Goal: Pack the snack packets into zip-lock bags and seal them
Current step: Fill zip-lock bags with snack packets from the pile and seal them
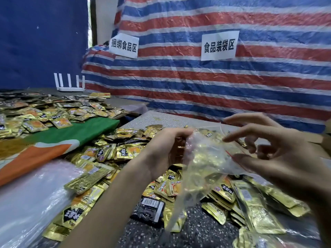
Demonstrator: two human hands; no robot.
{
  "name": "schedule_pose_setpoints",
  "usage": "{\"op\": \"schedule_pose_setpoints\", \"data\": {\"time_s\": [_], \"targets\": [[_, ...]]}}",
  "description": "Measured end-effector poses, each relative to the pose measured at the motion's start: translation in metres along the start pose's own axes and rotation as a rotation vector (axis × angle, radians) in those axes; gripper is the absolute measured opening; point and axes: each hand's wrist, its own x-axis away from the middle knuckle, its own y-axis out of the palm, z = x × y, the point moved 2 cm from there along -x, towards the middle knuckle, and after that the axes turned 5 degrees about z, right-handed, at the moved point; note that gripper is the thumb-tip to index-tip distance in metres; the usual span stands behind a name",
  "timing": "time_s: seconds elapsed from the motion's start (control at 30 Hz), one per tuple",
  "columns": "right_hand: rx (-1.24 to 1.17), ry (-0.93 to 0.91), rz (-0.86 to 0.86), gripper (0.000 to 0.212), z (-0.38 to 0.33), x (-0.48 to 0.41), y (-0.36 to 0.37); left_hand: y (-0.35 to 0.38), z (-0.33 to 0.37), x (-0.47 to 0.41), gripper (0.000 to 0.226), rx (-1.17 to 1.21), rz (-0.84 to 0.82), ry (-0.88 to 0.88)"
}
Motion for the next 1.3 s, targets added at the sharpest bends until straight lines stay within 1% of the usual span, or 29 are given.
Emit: {"op": "schedule_pose_setpoints", "data": {"time_s": [0.03, 0.1, 0.13, 0.17, 0.2, 0.23, 0.27, 0.33, 0.37, 0.43, 0.47, 0.5, 0.57, 0.6, 0.63, 0.67, 0.7, 0.77, 0.83, 0.87, 0.93, 1.03, 1.07, 1.13, 1.23, 1.3], "targets": [[-0.029, -0.043, -0.045, 0.028, -0.003, 0.001, 0.002, -0.001, 0.0, -0.001, 0.05, 0.059, -0.007, -0.025], [-0.104, -0.046, -0.15, 0.01, -0.006, 0.003, 0.005, -0.003, 0.001, -0.003, 0.041, 0.185, -0.011, -0.067], [-0.121, -0.017, -0.203, 0.018, -0.007, 0.004, 0.006, -0.004, 0.001, -0.004, 0.035, 0.235, -0.013, -0.084], [-0.12, 0.01, -0.255, 0.033, -0.007, 0.004, 0.005, -0.005, 0.0, -0.005, 0.029, 0.269, -0.011, -0.091], [-0.095, 0.038, -0.301, 0.041, -0.005, 0.005, 0.004, -0.006, -0.001, -0.007, 0.028, 0.287, -0.002, -0.088], [-0.053, 0.048, -0.328, 0.04, -0.003, 0.005, 0.004, -0.008, -0.003, -0.008, 0.03, 0.283, 0.011, -0.078], [-0.023, 0.045, -0.34, 0.032, -0.002, 0.005, 0.005, -0.009, -0.005, -0.01, 0.035, 0.247, 0.025, -0.063], [-0.039, 0.054, -0.298, 0.013, 0.0, 0.003, 0.003, -0.014, -0.01, -0.014, 0.042, 0.071, 0.062, -0.023], [-0.042, 0.06, -0.28, 0.013, 0.002, 0.003, 0.002, -0.017, -0.013, -0.017, 0.044, -0.048, 0.081, -0.007], [-0.031, 0.098, -0.269, 0.022, 0.007, 0.001, -0.001, -0.026, -0.021, -0.024, 0.048, -0.312, 0.145, 0.026], [-0.024, 0.114, -0.273, 0.025, 0.009, 0.001, -0.002, -0.031, -0.027, -0.029, 0.046, -0.438, 0.195, 0.05], [-0.014, 0.127, -0.285, 0.026, 0.011, 0.001, -0.003, -0.035, -0.035, -0.035, 0.039, -0.556, 0.245, 0.083], [0.024, 0.161, -0.292, 0.025, 0.016, 0.001, -0.005, -0.036, -0.056, -0.05, 0.017, -0.784, 0.327, 0.157], [0.049, 0.175, -0.288, 0.024, 0.018, 0.002, -0.006, -0.034, -0.068, -0.058, 0.007, -0.875, 0.351, 0.165], [0.07, 0.186, -0.28, 0.021, 0.019, 0.003, -0.006, -0.031, -0.082, -0.066, 0.01, -0.946, 0.362, 0.156], [0.076, 0.19, -0.271, 0.018, 0.019, 0.003, -0.006, -0.026, -0.097, -0.076, 0.021, -0.995, 0.355, 0.156], [0.069, 0.195, -0.269, 0.017, 0.017, 0.004, -0.006, -0.021, -0.111, -0.085, 0.033, -1.023, 0.339, 0.164], [0.054, 0.21, -0.28, 0.024, 0.016, 0.004, -0.006, -0.009, -0.133, -0.103, 0.053, -1.055, 0.322, 0.202], [0.057, 0.23, -0.286, 0.025, 0.016, 0.004, -0.007, 0.001, -0.145, -0.118, 0.063, -1.094, 0.327, 0.217], [0.056, 0.233, -0.286, 0.023, 0.015, 0.004, -0.008, 0.005, -0.149, -0.124, 0.065, -1.119, 0.335, 0.21], [0.055, 0.235, -0.296, 0.019, 0.011, 0.005, -0.009, 0.008, -0.153, -0.134, 0.061, -1.19, 0.377, 0.21], [0.07, 0.223, -0.325, 0.035, 0.004, 0.005, -0.009, 0.01, -0.153, -0.138, 0.053, -1.297, 0.456, 0.248], [0.073, 0.218, -0.323, 0.033, 0.004, 0.005, -0.009, 0.01, -0.153, -0.137, 0.052, -1.31, 0.465, 0.259], [0.068, 0.225, -0.302, 0.024, 0.004, 0.005, -0.009, 0.009, -0.152, -0.132, 0.049, -1.27, 0.482, 0.282], [0.077, 0.216, -0.27, 0.014, 0.007, 0.006, -0.007, 0.0, -0.145, -0.119, 0.031, -1.112, 0.59, 0.352], [0.083, 0.205, -0.266, 0.011, 0.007, 0.005, -0.005, -0.006, -0.137, -0.112, 0.025, -1.056, 0.622, 0.386]]}}
